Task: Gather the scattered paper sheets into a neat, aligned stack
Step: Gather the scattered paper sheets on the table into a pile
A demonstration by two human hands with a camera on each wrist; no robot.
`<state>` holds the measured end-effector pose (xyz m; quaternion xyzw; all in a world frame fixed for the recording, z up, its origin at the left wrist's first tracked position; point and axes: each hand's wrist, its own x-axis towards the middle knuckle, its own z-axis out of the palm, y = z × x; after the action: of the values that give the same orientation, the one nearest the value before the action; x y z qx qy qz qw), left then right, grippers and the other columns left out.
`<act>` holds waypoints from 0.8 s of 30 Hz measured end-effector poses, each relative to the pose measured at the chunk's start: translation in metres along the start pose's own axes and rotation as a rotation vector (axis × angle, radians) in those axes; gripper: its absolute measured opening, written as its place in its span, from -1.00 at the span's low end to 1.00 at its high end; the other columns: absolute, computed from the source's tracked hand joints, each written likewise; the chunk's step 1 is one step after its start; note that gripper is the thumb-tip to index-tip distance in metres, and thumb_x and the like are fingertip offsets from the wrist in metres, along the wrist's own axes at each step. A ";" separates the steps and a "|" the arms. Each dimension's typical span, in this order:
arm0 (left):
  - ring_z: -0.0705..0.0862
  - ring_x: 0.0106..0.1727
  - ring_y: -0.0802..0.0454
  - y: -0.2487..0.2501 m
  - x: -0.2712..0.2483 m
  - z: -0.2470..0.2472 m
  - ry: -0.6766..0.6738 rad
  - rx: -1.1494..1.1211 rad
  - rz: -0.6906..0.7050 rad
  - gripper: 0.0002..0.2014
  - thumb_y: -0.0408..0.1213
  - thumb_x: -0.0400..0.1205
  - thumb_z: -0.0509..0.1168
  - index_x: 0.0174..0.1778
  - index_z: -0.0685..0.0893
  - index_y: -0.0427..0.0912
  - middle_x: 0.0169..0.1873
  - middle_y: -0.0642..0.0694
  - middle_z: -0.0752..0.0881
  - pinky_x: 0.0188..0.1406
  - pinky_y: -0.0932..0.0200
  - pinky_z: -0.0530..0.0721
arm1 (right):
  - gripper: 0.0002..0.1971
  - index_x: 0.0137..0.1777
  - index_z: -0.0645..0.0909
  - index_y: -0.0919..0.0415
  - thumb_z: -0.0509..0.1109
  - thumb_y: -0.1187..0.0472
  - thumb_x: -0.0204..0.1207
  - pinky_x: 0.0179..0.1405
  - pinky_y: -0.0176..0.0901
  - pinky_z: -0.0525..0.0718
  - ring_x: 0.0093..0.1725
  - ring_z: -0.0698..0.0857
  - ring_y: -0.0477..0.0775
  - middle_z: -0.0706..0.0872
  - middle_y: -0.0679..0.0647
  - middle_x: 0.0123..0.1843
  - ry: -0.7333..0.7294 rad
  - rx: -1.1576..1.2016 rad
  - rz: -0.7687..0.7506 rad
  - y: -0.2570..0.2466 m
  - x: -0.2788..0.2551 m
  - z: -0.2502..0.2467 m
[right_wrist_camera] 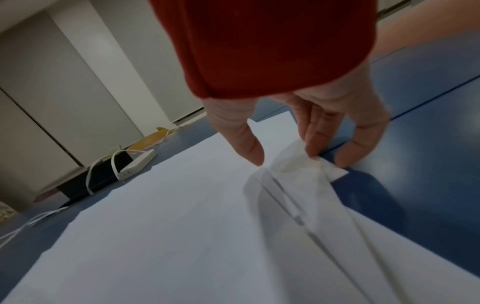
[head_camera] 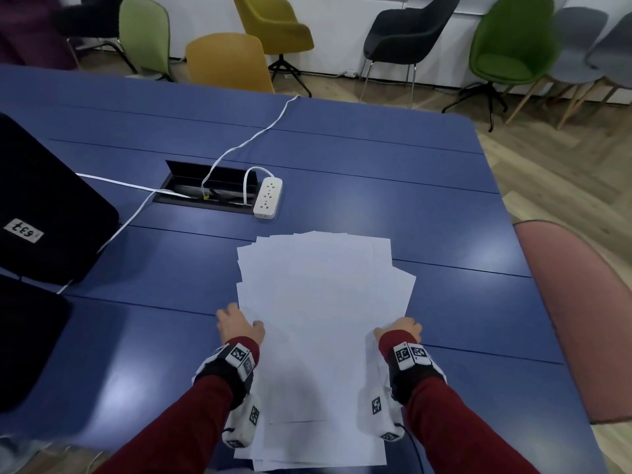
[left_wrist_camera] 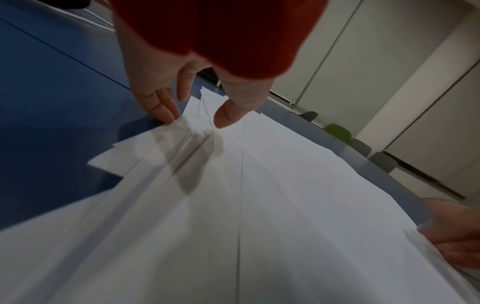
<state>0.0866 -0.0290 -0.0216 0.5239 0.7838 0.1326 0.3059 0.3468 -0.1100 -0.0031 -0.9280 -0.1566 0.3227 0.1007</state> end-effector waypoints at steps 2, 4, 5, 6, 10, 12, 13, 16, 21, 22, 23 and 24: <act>0.49 0.20 -0.41 0.000 -0.001 0.004 -0.005 0.008 0.020 -0.51 -0.40 0.39 0.35 0.23 0.43 -0.41 0.21 -0.41 0.44 0.15 -0.19 0.60 | -0.39 0.37 0.35 0.41 0.44 0.13 0.41 0.43 0.04 0.47 0.41 0.46 0.27 0.43 0.28 0.41 -0.018 -0.042 0.020 -0.001 0.003 -0.001; 0.51 0.18 -0.39 0.001 -0.003 0.007 -0.017 -0.002 0.029 -0.51 -0.39 0.37 0.36 0.20 0.44 -0.40 0.18 -0.38 0.45 0.13 -0.18 0.62 | -0.38 0.37 0.39 0.36 0.47 0.10 0.36 0.42 0.02 0.48 0.40 0.47 0.27 0.41 0.27 0.42 -0.039 -0.058 0.066 -0.001 0.005 0.000; 0.53 0.16 -0.39 0.001 -0.005 0.009 -0.027 -0.015 0.031 -0.50 -0.37 0.35 0.37 0.20 0.44 -0.39 0.18 -0.37 0.44 0.12 -0.18 0.63 | -0.39 0.35 0.42 0.33 0.48 0.10 0.34 0.41 0.02 0.48 0.39 0.46 0.28 0.39 0.27 0.42 -0.041 -0.063 0.080 -0.001 0.005 0.001; 0.55 0.14 -0.38 0.002 -0.006 0.010 -0.040 -0.027 0.028 -0.49 -0.36 0.35 0.37 0.21 0.44 -0.38 0.19 -0.35 0.43 0.11 -0.18 0.64 | -0.42 0.32 0.45 0.32 0.48 0.11 0.34 0.40 0.02 0.46 0.39 0.44 0.28 0.36 0.26 0.42 -0.036 -0.059 0.089 -0.002 0.003 0.001; 0.53 0.21 -0.35 0.008 -0.010 0.016 -0.105 -0.032 -0.008 -0.36 -0.34 0.35 0.41 0.35 0.39 -0.37 0.28 -0.33 0.40 0.13 -0.10 0.63 | -0.57 0.21 0.56 0.37 0.46 0.19 0.38 0.28 0.01 0.52 0.37 0.44 0.28 0.35 0.26 0.41 -0.034 0.002 0.087 0.005 0.001 0.004; 0.47 0.25 -0.35 0.011 -0.014 0.018 -0.133 0.023 0.003 -0.37 -0.34 0.34 0.42 0.32 0.39 -0.36 0.28 -0.32 0.38 0.12 -0.09 0.59 | -0.53 0.24 0.54 0.39 0.48 0.23 0.35 0.14 -0.04 0.58 0.26 0.54 0.31 0.34 0.28 0.41 -0.052 0.082 0.083 0.012 0.003 0.002; 0.46 0.26 -0.34 0.011 -0.015 0.020 -0.138 0.045 0.010 -0.37 -0.33 0.33 0.43 0.31 0.38 -0.36 0.28 -0.31 0.38 0.11 -0.09 0.58 | -0.48 0.27 0.49 0.41 0.50 0.26 0.33 0.04 -0.05 0.60 0.15 0.60 0.34 0.31 0.30 0.42 -0.044 0.138 0.075 0.016 0.004 0.002; 0.45 0.29 -0.30 0.013 -0.014 0.021 -0.161 0.077 0.032 -0.34 -0.28 0.33 0.46 0.31 0.38 -0.33 0.29 -0.29 0.39 0.17 -0.08 0.58 | -0.42 0.32 0.43 0.43 0.50 0.31 0.31 -0.09 -0.10 0.56 -0.18 0.54 0.26 0.23 0.33 0.44 0.061 0.340 0.081 0.034 0.004 -0.003; 0.41 0.30 -0.21 0.015 -0.015 0.026 -0.187 0.248 0.183 -0.39 -0.08 0.35 0.51 0.25 0.46 -0.20 0.27 -0.19 0.43 0.23 -0.04 0.56 | -0.36 0.35 0.42 0.39 0.51 0.15 0.30 0.01 -0.03 0.58 0.14 0.62 0.38 0.50 0.38 0.36 0.099 0.443 0.068 0.044 0.000 -0.005; 0.41 0.29 -0.20 0.014 -0.016 0.027 -0.171 0.260 0.193 -0.40 -0.07 0.34 0.51 0.23 0.48 -0.19 0.27 -0.18 0.42 0.22 -0.03 0.56 | -0.35 0.34 0.42 0.38 0.50 0.11 0.30 0.05 -0.03 0.59 0.21 0.62 0.38 0.57 0.38 0.31 0.074 0.434 0.053 0.043 -0.001 -0.006; 0.41 0.28 -0.19 0.014 -0.018 0.028 -0.149 0.258 0.189 -0.41 -0.08 0.33 0.52 0.21 0.49 -0.19 0.27 -0.18 0.42 0.20 -0.03 0.56 | -0.39 0.32 0.45 0.37 0.49 0.09 0.32 0.04 -0.06 0.58 0.22 0.63 0.37 0.63 0.37 0.27 0.039 0.415 0.036 0.043 -0.002 -0.007; 0.42 0.27 -0.19 0.013 -0.019 0.029 -0.129 0.246 0.181 -0.41 -0.08 0.32 0.53 0.21 0.50 -0.19 0.27 -0.18 0.42 0.18 -0.03 0.57 | -0.44 0.29 0.51 0.35 0.47 0.08 0.34 0.03 -0.08 0.57 0.18 0.65 0.35 0.67 0.34 0.23 0.004 0.392 0.008 0.043 0.000 -0.008</act>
<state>0.1193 -0.0442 -0.0307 0.6333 0.7224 0.0288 0.2761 0.3615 -0.1507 -0.0096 -0.8919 -0.0870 0.3457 0.2784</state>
